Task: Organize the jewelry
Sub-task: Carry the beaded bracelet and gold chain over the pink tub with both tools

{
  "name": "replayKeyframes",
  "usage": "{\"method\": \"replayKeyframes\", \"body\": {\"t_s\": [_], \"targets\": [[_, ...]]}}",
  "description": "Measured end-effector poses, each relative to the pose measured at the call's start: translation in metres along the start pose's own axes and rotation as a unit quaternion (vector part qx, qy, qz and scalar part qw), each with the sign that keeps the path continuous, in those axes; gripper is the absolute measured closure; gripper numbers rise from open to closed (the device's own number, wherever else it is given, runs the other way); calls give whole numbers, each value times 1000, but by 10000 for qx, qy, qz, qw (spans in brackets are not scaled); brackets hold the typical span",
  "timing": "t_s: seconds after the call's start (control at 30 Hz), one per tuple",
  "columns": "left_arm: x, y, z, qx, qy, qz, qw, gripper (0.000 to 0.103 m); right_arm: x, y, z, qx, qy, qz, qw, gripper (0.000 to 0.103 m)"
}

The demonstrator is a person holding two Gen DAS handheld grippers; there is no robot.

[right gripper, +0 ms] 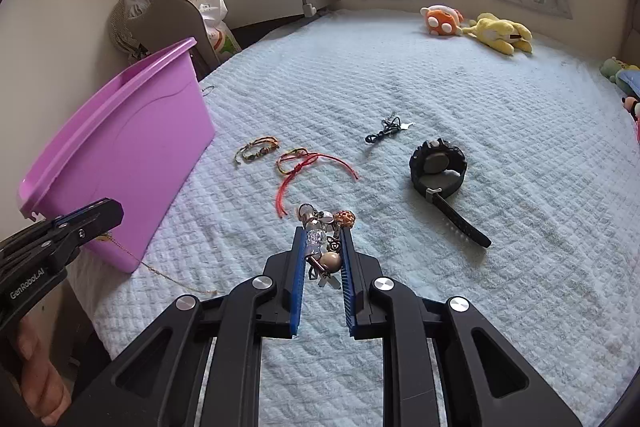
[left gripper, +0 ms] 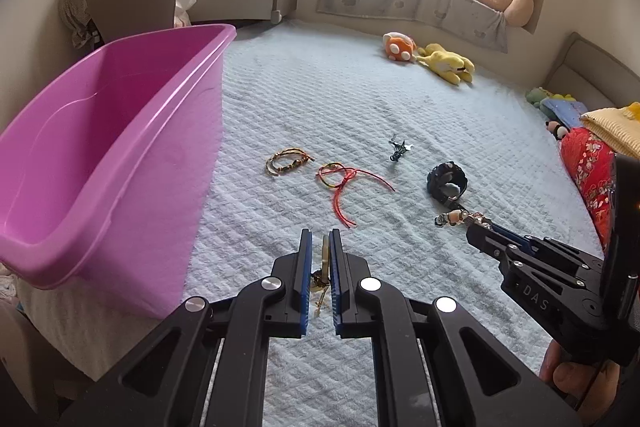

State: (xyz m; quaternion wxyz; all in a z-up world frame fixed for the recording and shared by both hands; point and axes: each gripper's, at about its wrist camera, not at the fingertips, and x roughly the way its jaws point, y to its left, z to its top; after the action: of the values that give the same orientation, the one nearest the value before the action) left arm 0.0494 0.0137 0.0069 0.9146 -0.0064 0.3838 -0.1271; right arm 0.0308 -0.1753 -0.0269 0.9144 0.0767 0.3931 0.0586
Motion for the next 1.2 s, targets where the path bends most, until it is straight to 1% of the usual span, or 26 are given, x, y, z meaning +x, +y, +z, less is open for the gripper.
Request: {"method": "replayKeyframes", "body": {"t_s": [0.17,0.4,0.53,0.63,0.8,0.9,1.1,1.2], "targets": [[-20,4,16,27,-102,76,9999,94,-19,15,13,-71,-151,136,9998,87],[-58,10,46,73,-379,-106,9992,94,-43,43,39,-205,-415,292,9985,87],[-75,20,64,115,-526,114,9985,94,-52,62,56,-320,-562,401,9971,87],[-84,34,75,36,-634,216,9977,94,-52,80,67,-460,-604,479,9960,87],[-102,63,92,-113,-815,431,9957,94,-52,117,86,-725,-656,709,9927,87],[-113,83,103,-206,-906,493,9945,94,-53,141,97,-872,-725,866,9898,87],[-126,123,123,-250,-968,723,9924,94,-49,190,123,-1078,-842,1199,9833,87],[-125,147,129,-367,-939,789,9918,94,-42,213,132,-1174,-808,1354,9805,87]]}}
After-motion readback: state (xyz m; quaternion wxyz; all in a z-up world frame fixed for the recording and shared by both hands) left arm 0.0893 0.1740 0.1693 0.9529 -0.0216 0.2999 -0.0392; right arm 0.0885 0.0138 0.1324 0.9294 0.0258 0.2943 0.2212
